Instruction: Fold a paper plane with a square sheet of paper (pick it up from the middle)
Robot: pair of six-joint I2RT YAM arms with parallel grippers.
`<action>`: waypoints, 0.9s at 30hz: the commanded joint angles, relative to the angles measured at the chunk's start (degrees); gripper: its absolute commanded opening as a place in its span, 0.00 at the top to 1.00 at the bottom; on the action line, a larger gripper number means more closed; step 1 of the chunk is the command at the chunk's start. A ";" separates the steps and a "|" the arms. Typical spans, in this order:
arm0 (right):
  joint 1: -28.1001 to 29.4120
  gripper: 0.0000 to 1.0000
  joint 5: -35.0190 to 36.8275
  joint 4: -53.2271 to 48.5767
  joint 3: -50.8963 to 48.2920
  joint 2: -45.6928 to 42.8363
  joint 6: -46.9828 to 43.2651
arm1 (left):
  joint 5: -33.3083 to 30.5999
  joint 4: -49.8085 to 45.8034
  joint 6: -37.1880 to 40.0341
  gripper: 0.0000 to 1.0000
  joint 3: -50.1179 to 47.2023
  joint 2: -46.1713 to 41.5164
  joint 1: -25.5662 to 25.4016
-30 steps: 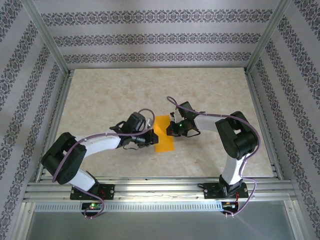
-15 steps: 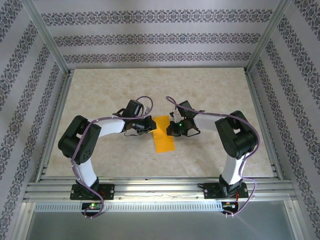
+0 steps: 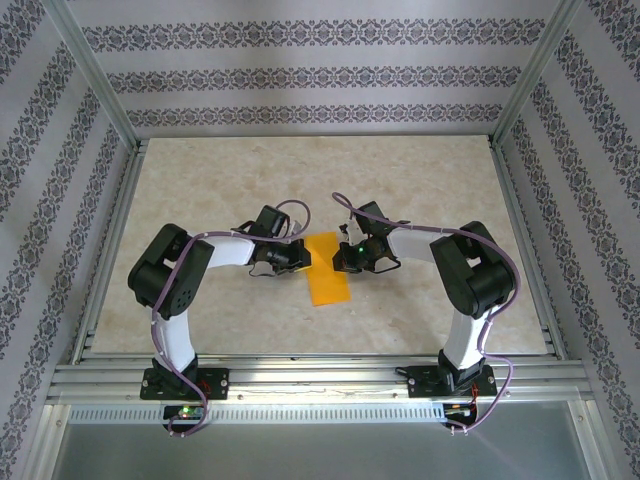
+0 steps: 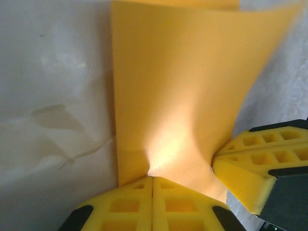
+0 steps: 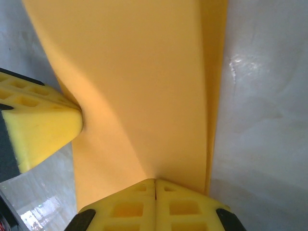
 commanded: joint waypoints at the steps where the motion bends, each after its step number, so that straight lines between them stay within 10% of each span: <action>1: -0.75 1.00 8.31 -8.27 -3.99 4.00 -0.18 | -3.79 -5.07 3.56 0.95 -1.81 1.16 0.66; 27: -1.19 1.00 7.53 -8.80 -3.32 3.49 -0.25 | -1.72 -7.37 4.30 0.93 6.88 5.26 2.72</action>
